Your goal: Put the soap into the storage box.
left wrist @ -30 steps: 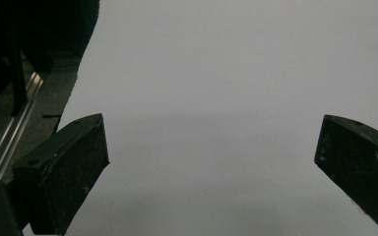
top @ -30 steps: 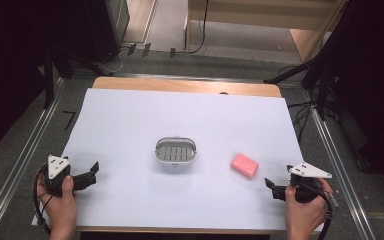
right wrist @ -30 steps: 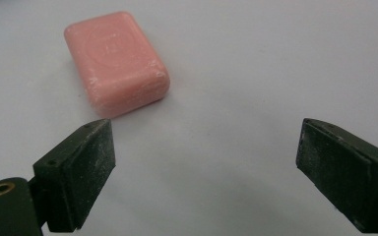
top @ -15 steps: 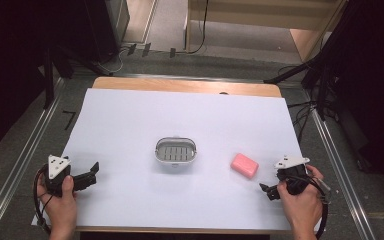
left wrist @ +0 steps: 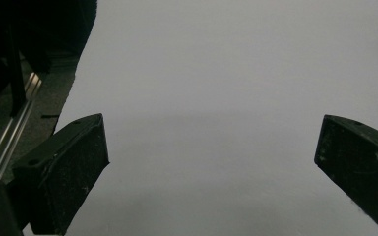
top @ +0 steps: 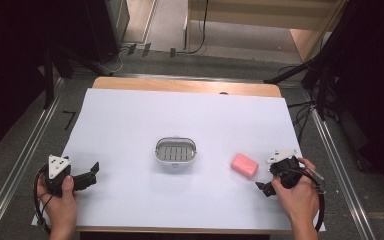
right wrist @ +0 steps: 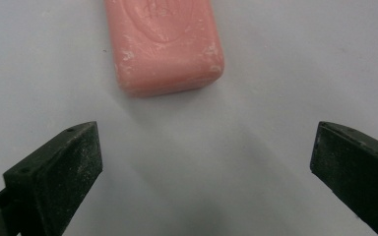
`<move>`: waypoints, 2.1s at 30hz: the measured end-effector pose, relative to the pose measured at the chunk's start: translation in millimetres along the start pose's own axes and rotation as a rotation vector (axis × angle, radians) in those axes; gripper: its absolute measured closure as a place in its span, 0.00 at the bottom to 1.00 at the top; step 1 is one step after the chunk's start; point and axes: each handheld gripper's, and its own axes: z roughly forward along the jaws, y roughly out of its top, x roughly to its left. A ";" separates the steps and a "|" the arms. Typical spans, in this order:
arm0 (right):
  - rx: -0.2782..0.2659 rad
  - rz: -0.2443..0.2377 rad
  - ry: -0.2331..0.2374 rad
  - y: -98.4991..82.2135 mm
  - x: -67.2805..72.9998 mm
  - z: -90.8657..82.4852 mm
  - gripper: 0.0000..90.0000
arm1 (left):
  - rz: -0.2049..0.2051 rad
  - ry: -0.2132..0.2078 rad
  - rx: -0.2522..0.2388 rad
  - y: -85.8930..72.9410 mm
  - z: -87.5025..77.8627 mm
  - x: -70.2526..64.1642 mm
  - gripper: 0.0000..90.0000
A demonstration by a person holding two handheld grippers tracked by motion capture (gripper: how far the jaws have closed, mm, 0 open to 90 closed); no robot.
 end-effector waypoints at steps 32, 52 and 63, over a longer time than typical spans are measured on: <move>0.116 -0.111 0.064 43.0 8.8 12.2 0.00 | 0.003 -0.004 0.000 -0.1 0.1 -0.4 0.00; 0.180 -0.147 0.097 70.6 12.7 21.2 0.06 | 0.008 -0.001 0.001 0.0 0.2 -0.7 0.00; 0.220 -0.120 0.114 80.7 12.1 27.5 0.15 | 0.012 -0.001 0.001 0.0 0.2 -0.8 0.00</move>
